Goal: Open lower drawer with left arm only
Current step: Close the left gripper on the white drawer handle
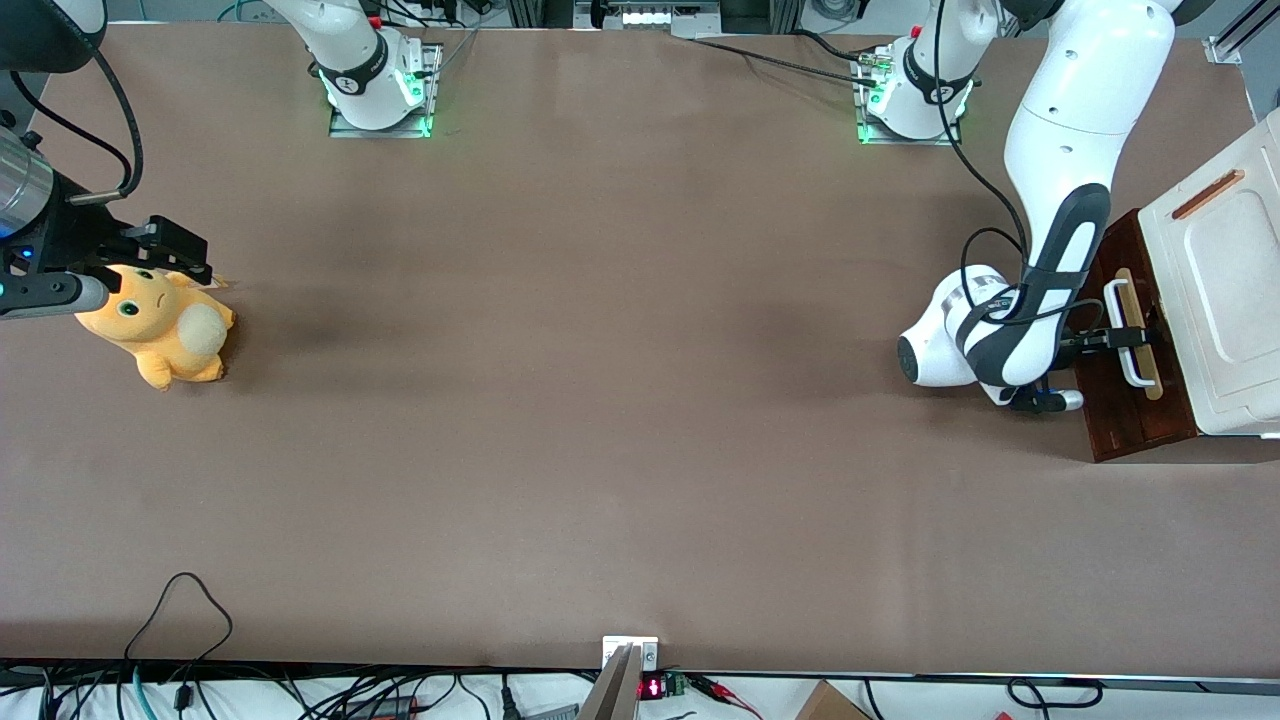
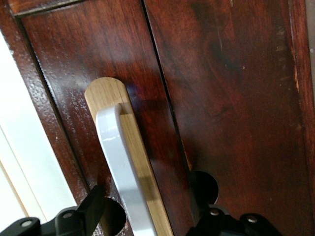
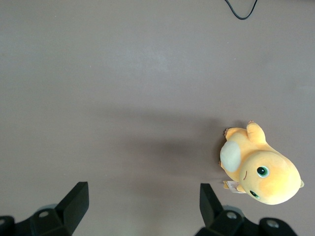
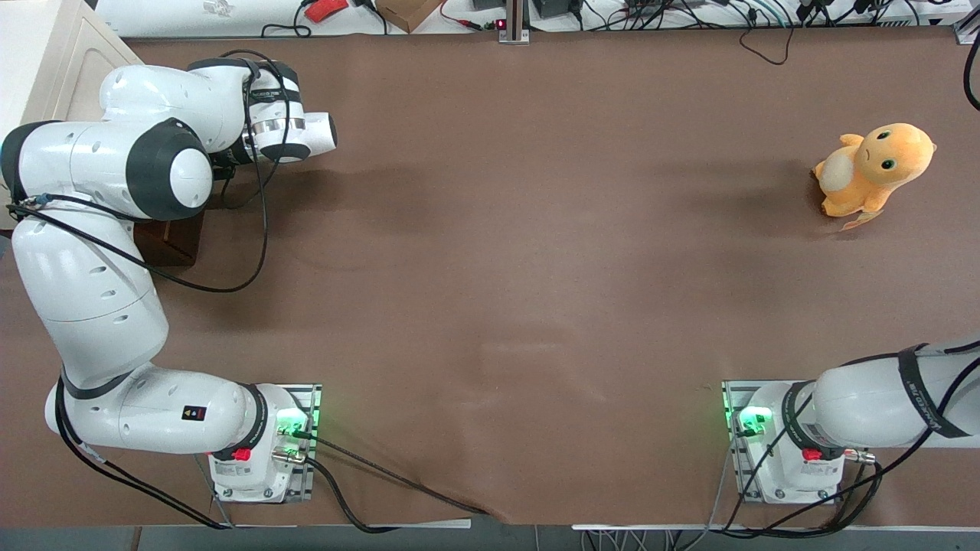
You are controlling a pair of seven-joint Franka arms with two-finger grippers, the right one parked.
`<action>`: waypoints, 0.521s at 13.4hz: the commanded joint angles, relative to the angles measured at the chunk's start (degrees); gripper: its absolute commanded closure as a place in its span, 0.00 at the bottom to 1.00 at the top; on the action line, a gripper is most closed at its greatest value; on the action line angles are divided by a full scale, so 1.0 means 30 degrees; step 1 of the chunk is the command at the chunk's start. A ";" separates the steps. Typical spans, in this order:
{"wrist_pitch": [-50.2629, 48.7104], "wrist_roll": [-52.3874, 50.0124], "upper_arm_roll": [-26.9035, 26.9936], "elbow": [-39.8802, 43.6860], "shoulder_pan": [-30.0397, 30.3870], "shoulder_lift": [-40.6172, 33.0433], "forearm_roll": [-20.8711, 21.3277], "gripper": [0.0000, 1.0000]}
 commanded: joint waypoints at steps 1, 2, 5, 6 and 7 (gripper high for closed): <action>-0.0039 -0.0180 -0.0073 -0.0304 0.0045 -0.0327 -0.0072 0.23; -0.0039 -0.0180 -0.0073 -0.0304 0.0045 -0.0327 -0.0072 0.23; -0.0039 -0.0238 -0.0073 -0.0304 -0.0014 -0.0356 -0.0452 0.27; -0.0039 -0.0239 -0.0073 -0.0304 -0.0043 -0.0357 -0.0540 0.28; -0.0068 -0.0239 -0.0073 -0.0304 -0.0101 -0.0357 -0.0715 0.29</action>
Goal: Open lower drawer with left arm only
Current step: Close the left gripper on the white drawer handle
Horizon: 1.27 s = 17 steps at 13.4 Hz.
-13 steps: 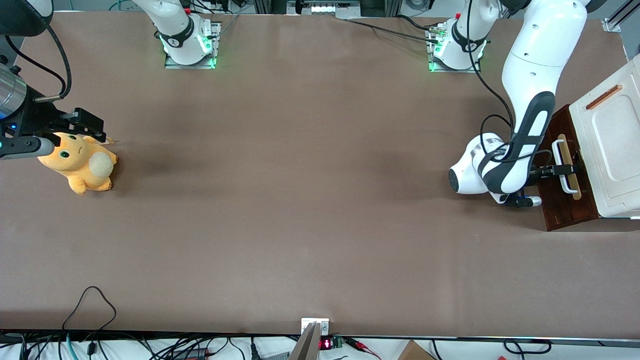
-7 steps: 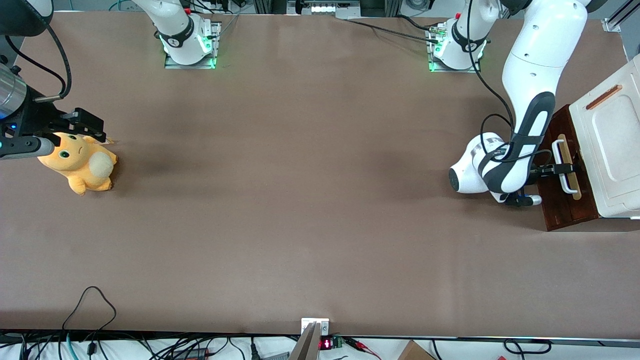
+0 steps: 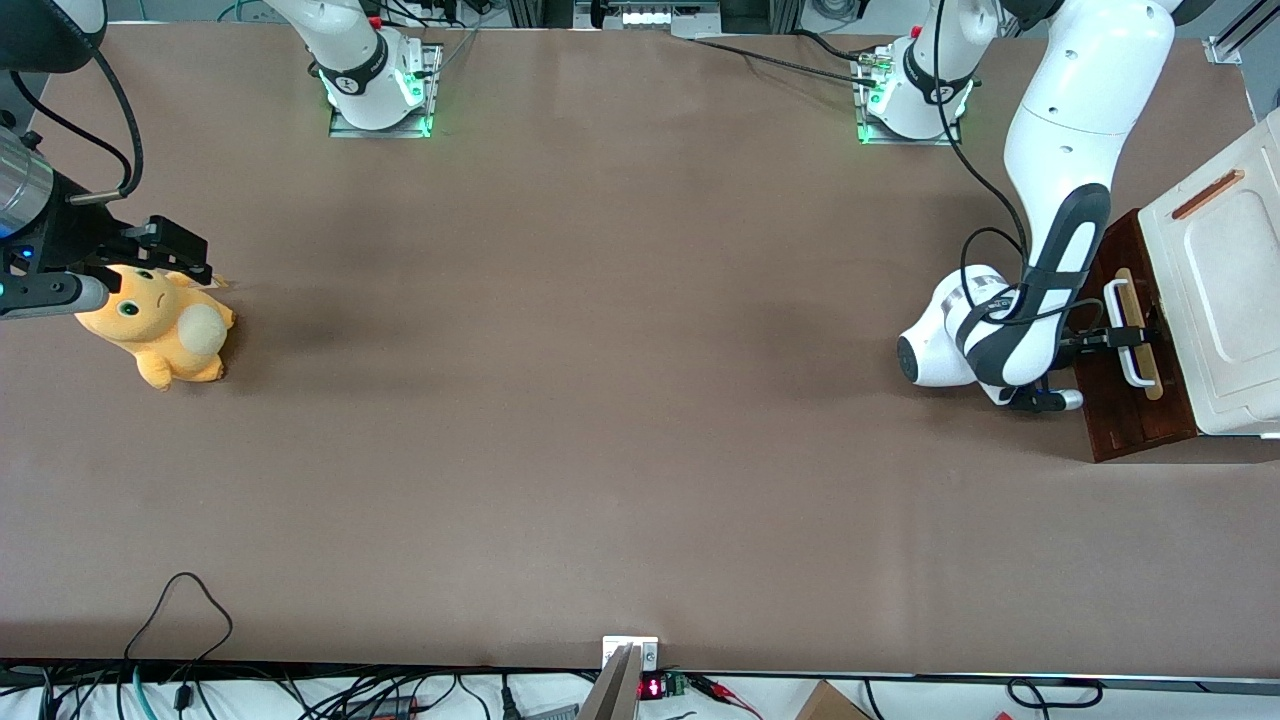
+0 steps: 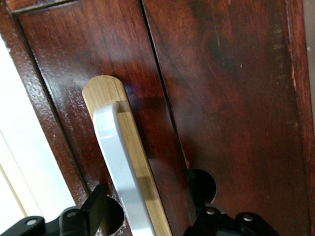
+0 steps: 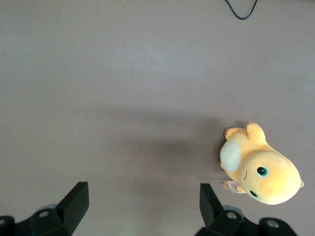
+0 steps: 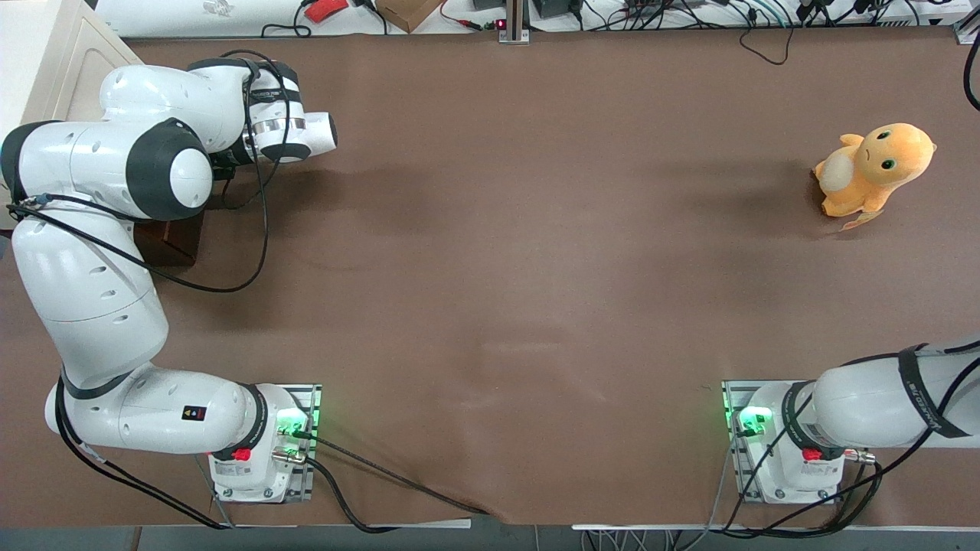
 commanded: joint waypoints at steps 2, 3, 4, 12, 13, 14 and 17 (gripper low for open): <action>-0.0068 -0.0210 -0.0035 -0.0303 -0.0156 -0.0356 -0.0595 0.31; -0.0068 -0.0210 -0.0035 -0.0303 -0.0157 -0.0385 -0.0711 0.31; -0.0068 -0.0239 -0.0035 -0.0303 -0.0157 -0.0415 -0.0799 0.32; -0.0449 -0.0268 -0.0035 -0.0450 -0.0098 -0.0415 -0.1093 0.41; -0.0449 -0.0297 -0.0035 -0.0450 -0.0098 -0.0415 -0.1093 0.45; -0.0449 -0.0327 -0.0035 -0.0450 -0.0069 -0.0415 -0.1122 0.48; -0.0449 -0.0327 -0.0035 -0.0450 -0.0039 -0.0415 -0.1269 0.56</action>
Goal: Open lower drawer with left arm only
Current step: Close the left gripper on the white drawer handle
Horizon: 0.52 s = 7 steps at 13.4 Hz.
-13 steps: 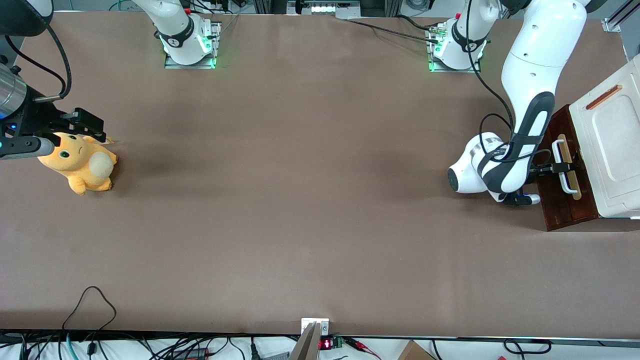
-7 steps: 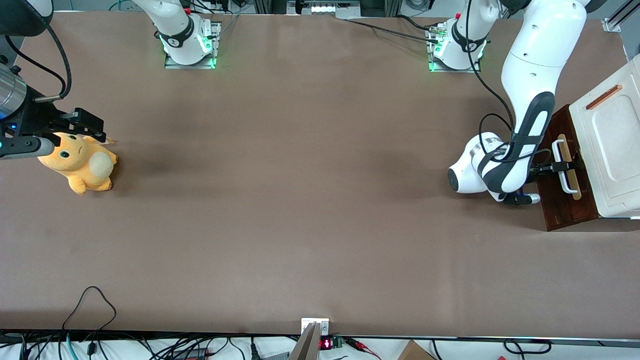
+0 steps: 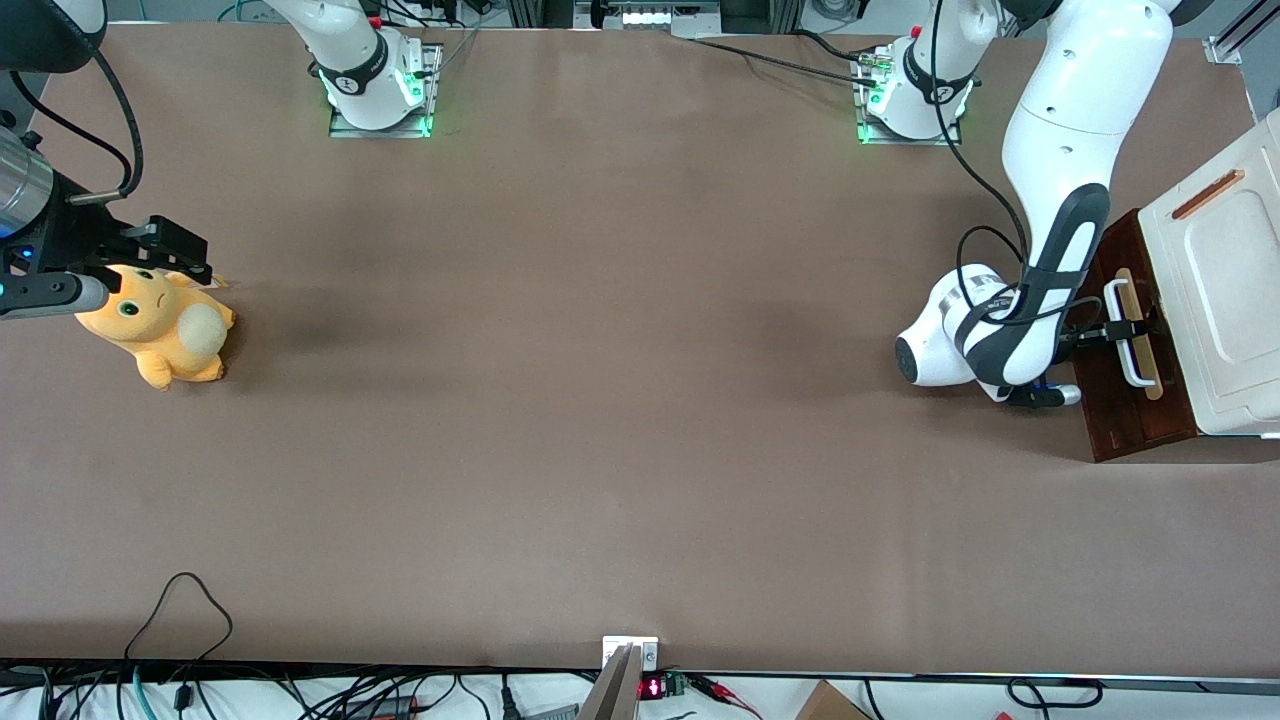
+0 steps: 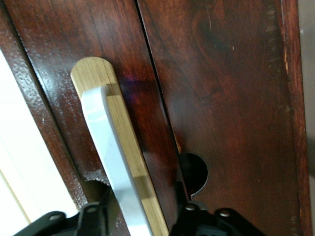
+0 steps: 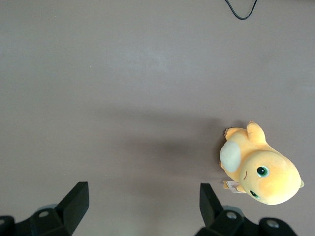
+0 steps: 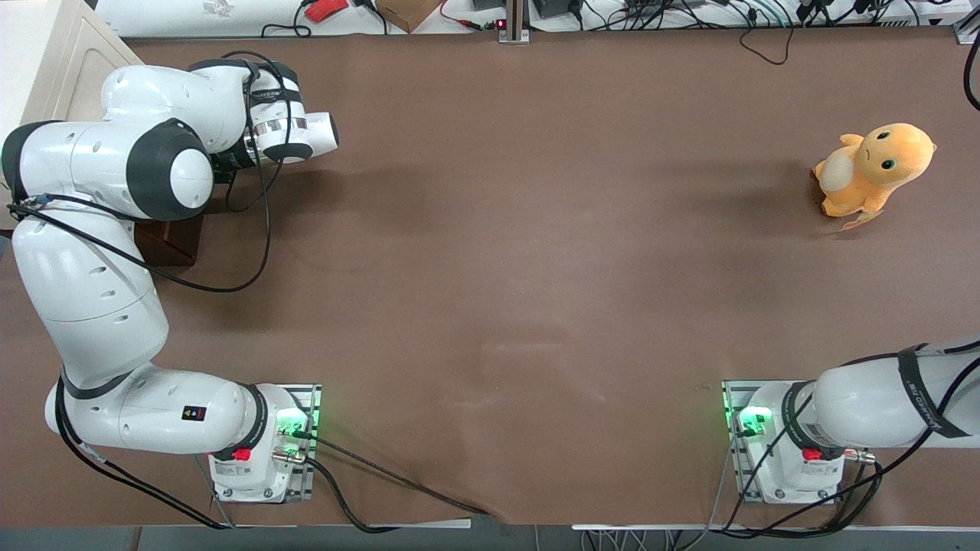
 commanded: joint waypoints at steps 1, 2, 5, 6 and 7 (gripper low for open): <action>-0.0086 -0.0273 0.0062 -0.0400 0.0008 -0.0410 -0.0568 0.60; -0.0289 -0.0389 0.0062 -0.0400 0.0037 -0.0410 -0.0656 0.61; -0.0554 -0.0420 0.0062 -0.0400 0.0037 -0.0410 -0.0686 0.64; -0.0555 -0.0420 0.0062 -0.0400 0.0066 -0.0410 -0.0686 0.66; -0.0555 -0.0391 0.0062 -0.0400 0.0096 -0.0410 -0.0686 0.68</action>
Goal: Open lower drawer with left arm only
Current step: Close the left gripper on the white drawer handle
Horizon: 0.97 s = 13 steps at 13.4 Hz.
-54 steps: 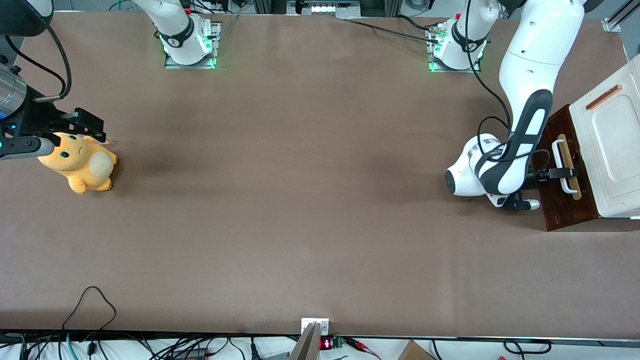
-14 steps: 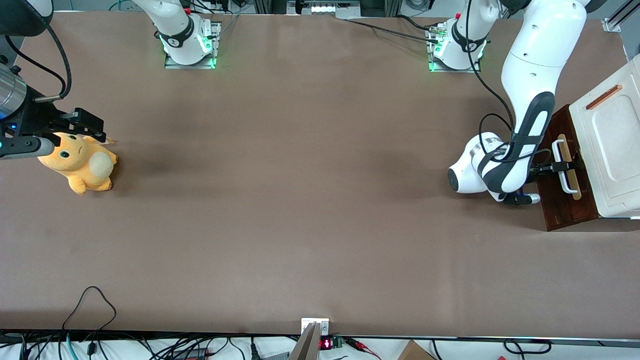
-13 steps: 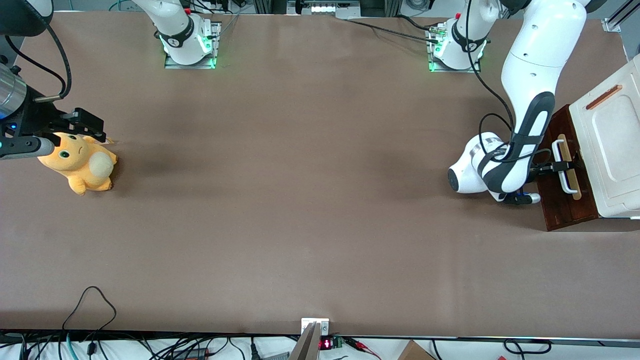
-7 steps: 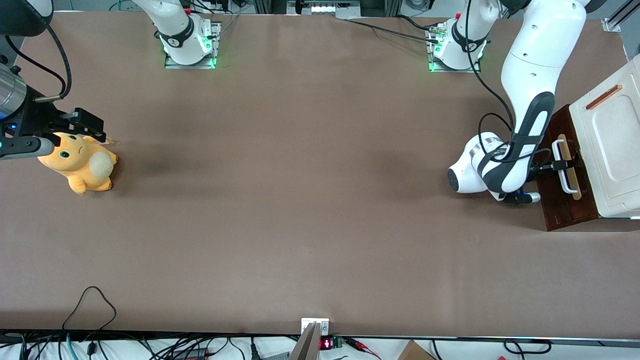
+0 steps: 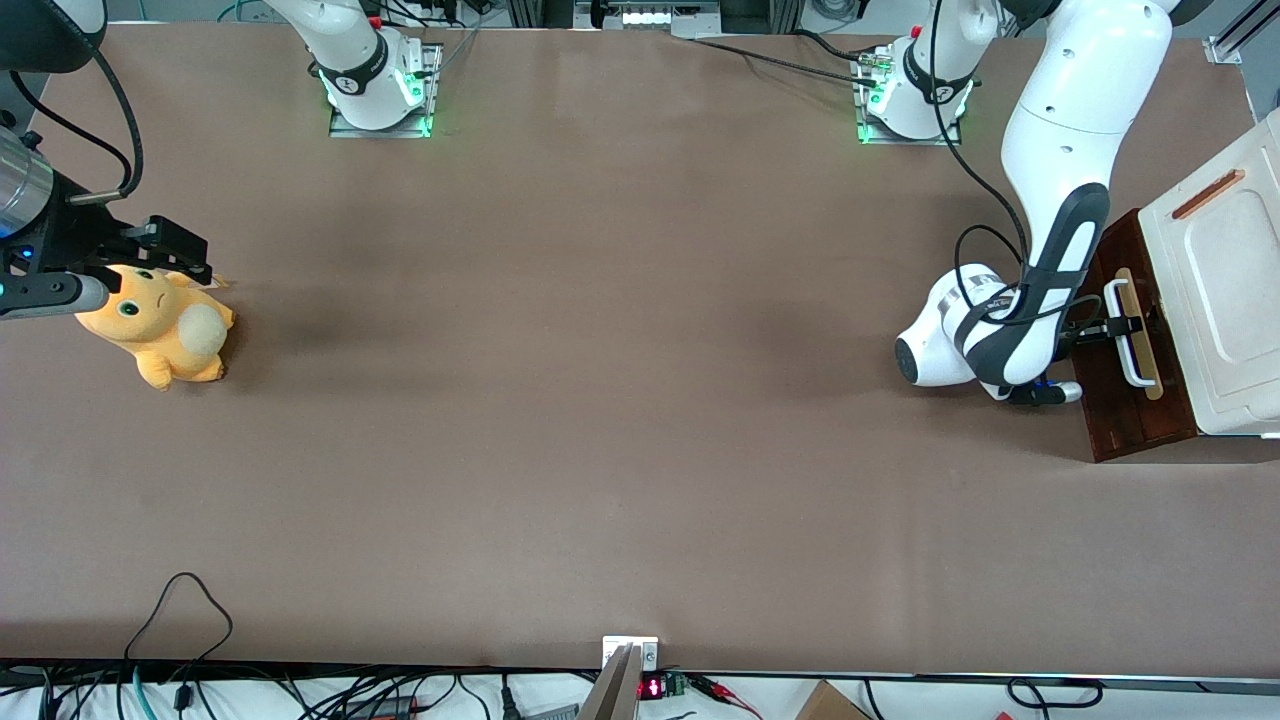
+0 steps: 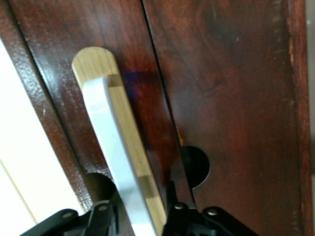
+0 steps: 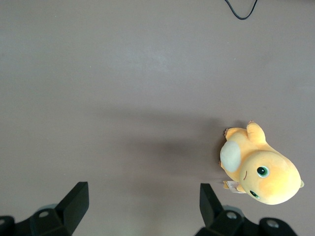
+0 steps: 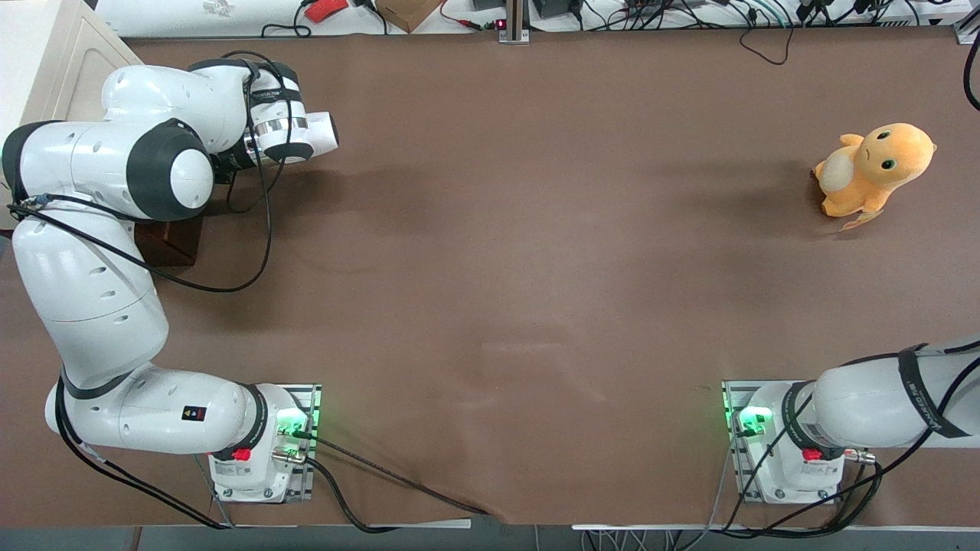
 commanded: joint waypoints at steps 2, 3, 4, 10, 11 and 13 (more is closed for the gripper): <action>-0.0145 -0.0264 0.0077 -0.0406 0.0129 -0.0393 -0.0426 0.72; -0.0145 -0.0264 0.0077 -0.0406 0.0159 -0.0393 -0.0426 0.73; -0.0174 -0.0235 0.0077 -0.0406 0.0159 -0.0393 -0.0426 0.74; -0.0146 -0.0235 0.0077 -0.0377 0.0129 -0.0393 -0.0426 0.75; -0.0174 -0.0235 0.0077 -0.0348 0.0129 -0.0393 -0.0426 0.76; -0.0175 -0.0235 0.0077 -0.0348 0.0129 -0.0393 -0.0426 0.76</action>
